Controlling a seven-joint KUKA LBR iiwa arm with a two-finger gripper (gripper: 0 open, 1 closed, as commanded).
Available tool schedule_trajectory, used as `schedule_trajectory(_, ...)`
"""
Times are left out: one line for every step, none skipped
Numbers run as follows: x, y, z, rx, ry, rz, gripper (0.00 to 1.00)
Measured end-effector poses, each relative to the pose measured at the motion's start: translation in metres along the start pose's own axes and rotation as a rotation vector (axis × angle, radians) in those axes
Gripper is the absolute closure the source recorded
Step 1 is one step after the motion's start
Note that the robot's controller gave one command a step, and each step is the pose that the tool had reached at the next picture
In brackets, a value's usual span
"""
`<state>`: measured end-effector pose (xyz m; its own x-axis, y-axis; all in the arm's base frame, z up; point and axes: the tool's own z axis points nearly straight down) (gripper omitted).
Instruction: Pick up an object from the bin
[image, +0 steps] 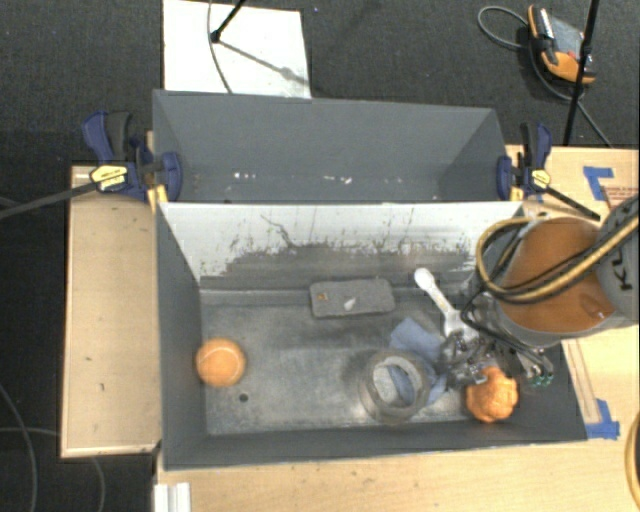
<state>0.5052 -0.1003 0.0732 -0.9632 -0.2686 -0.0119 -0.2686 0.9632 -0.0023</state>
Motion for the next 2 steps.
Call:
schedule_trajectory(0.0,0.0,0.0,0.0,0.0,-0.002,1.0)
schedule_trajectory(-0.025,-0.019,-0.004,-0.006,0.013,-0.069,1.0)
